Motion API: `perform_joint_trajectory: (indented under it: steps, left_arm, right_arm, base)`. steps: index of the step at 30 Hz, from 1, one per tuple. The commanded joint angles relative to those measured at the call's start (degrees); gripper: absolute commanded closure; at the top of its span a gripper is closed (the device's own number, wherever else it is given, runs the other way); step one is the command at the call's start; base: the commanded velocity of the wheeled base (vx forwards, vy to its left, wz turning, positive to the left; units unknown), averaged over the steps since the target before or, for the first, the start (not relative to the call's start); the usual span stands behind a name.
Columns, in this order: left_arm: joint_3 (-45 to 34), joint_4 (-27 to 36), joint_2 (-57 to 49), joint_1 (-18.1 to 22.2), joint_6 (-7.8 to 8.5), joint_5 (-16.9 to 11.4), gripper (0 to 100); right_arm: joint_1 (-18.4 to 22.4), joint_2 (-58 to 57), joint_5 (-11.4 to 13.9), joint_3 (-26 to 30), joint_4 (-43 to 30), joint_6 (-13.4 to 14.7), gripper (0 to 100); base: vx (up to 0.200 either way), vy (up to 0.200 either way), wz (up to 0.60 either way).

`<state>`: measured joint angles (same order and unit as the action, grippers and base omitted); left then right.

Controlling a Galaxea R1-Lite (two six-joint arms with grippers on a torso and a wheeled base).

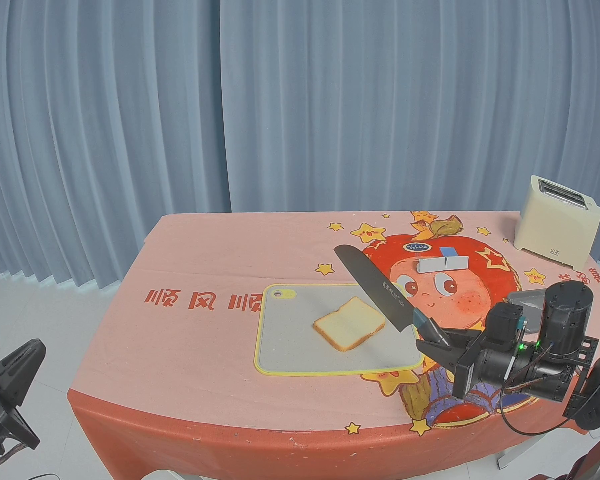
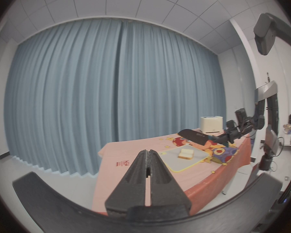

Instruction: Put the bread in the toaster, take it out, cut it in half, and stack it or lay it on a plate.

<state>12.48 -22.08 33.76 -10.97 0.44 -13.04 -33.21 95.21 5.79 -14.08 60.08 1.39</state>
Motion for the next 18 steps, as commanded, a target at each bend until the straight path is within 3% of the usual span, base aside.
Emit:
perform_joint_trajectory:
  steps: [1, 14, 18]
  left_arm:
    - [4.9, -0.2, 7.2, -0.7, -0.53, -2.4, 100]
    - [17.5, -0.1, 18.3, -0.8, -0.09, -4.2, 100]
    - [20.5, -0.1, 21.4, -0.8, 0.0, -6.2, 100]
  right_arm:
    - [-0.2, 0.3, 0.1, -0.4, 0.0, 0.1, 100]
    - [-2.0, 1.7, 0.0, -0.8, 0.1, 0.1, 100]
    - [-1.9, 2.0, 0.2, -1.5, 0.1, 0.2, 100]
  base:
    - [0.0, 0.0, 0.0]
    - [0.0, 0.0, 0.0]
    - [0.0, 0.0, 0.0]
